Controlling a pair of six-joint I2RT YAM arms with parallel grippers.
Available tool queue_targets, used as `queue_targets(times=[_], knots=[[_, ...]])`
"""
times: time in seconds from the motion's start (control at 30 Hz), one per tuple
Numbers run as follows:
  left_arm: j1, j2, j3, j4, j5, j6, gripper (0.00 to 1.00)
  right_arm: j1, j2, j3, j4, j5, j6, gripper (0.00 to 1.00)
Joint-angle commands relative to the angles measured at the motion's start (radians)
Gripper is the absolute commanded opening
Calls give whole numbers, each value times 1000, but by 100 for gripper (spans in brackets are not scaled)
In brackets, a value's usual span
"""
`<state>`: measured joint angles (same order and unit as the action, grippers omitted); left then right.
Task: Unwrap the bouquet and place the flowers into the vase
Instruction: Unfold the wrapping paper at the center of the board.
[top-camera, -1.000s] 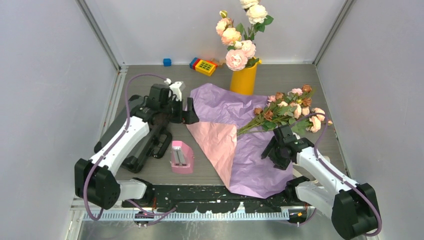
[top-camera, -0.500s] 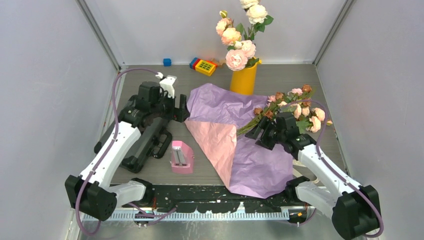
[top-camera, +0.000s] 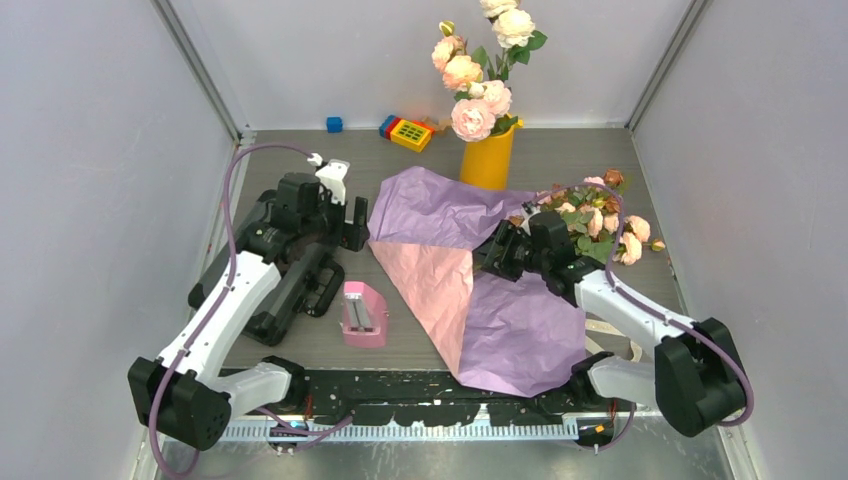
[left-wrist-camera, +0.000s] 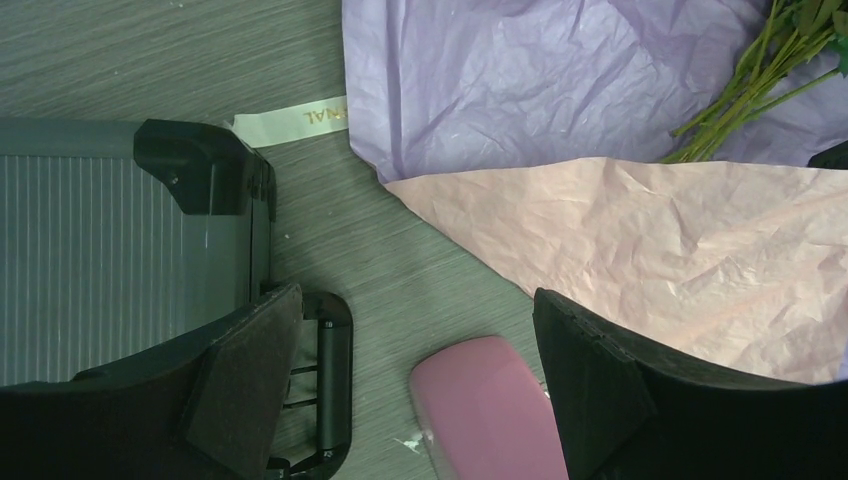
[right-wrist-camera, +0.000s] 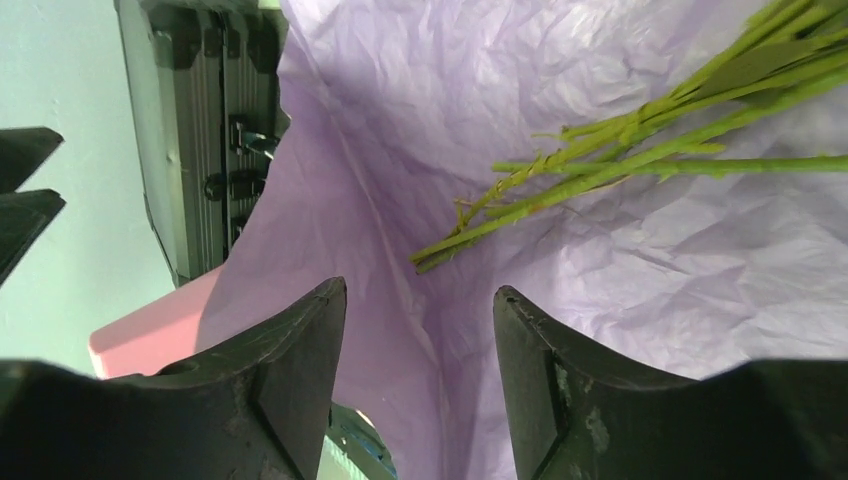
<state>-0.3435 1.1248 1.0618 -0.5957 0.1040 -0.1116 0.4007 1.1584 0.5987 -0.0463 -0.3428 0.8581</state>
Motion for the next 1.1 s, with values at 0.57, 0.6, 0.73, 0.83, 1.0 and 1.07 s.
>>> queue_targets(times=[0.57, 0.6, 0.73, 0.83, 1.0, 1.07], knots=[[6, -56, -21, 35, -46, 30, 87, 311, 235, 114, 200, 10, -66, 60], [6, -57, -21, 36, -44, 30, 87, 323, 249, 121, 202, 13, -72, 60], [6, -57, -23, 36, -34, 25, 87, 413, 320, 149, 210, 47, -86, 60], [6, -52, -21, 36, -33, 23, 87, 466, 376, 176, 199, 89, -109, 60], [6, -51, -21, 34, -25, 19, 87, 565, 457, 215, 153, 156, -146, 60], [6, -49, -20, 34, -23, 18, 87, 589, 483, 229, 153, 168, -149, 60]])
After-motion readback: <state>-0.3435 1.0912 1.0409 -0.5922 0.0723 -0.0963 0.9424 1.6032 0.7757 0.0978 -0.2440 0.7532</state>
